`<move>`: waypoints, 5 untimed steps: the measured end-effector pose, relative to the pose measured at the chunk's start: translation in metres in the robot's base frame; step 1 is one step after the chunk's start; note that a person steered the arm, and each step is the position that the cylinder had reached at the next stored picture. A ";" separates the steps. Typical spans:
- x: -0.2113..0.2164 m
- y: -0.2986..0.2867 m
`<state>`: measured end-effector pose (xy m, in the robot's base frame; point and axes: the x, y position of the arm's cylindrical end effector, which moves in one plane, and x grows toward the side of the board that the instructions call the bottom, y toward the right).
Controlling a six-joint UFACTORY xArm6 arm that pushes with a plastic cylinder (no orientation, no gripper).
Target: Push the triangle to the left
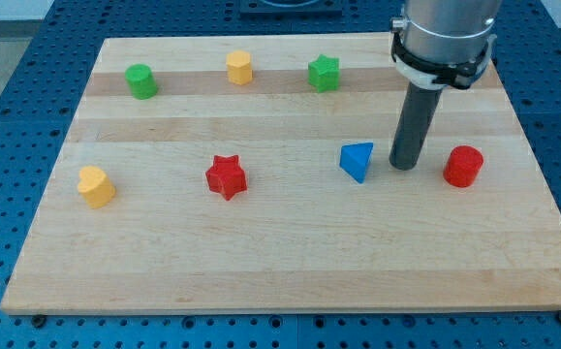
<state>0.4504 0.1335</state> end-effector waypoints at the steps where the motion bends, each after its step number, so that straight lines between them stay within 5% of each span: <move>1: 0.030 -0.001; 5: -0.011 -0.001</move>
<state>0.4398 0.1322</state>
